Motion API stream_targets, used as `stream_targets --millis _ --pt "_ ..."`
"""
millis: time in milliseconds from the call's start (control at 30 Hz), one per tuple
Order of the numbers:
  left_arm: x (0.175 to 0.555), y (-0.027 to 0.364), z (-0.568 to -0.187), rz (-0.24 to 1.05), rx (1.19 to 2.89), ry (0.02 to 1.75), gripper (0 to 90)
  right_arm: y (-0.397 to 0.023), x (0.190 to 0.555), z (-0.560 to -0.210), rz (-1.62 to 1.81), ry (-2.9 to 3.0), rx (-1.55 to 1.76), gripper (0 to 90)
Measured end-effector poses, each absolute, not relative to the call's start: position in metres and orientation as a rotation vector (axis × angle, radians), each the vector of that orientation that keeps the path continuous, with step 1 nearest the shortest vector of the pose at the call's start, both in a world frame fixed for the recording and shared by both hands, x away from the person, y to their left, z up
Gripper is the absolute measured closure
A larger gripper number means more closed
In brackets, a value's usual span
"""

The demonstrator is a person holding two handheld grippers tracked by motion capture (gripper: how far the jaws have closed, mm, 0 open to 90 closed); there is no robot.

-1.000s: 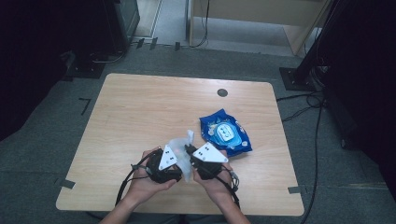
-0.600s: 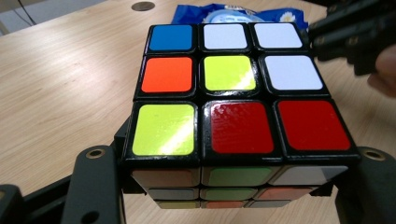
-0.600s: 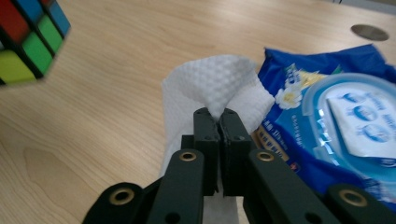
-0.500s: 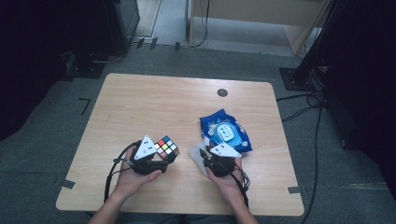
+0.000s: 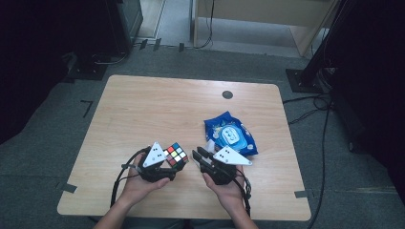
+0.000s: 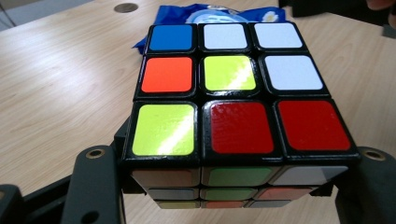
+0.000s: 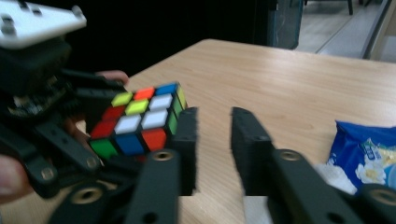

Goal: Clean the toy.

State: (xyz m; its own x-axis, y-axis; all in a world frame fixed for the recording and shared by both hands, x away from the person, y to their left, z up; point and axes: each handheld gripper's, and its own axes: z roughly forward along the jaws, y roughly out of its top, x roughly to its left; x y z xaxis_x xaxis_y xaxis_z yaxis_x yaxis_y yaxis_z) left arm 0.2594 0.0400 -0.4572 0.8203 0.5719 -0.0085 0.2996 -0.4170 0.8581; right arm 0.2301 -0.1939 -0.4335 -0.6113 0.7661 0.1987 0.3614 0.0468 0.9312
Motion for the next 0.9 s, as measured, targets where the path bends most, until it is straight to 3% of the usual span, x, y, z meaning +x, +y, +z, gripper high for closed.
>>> stream_targets --millis 267,900 --pt "0.254 0.032 -0.457 0.341 2.042 0.582 34.0 -0.184 0.229 -0.437 1.571 2.041 1.111 90.0" --pt "0.250 0.029 -0.458 0.352 2.090 0.543 33.8 -0.169 0.215 -0.431 1.553 2.056 0.985 90.0"
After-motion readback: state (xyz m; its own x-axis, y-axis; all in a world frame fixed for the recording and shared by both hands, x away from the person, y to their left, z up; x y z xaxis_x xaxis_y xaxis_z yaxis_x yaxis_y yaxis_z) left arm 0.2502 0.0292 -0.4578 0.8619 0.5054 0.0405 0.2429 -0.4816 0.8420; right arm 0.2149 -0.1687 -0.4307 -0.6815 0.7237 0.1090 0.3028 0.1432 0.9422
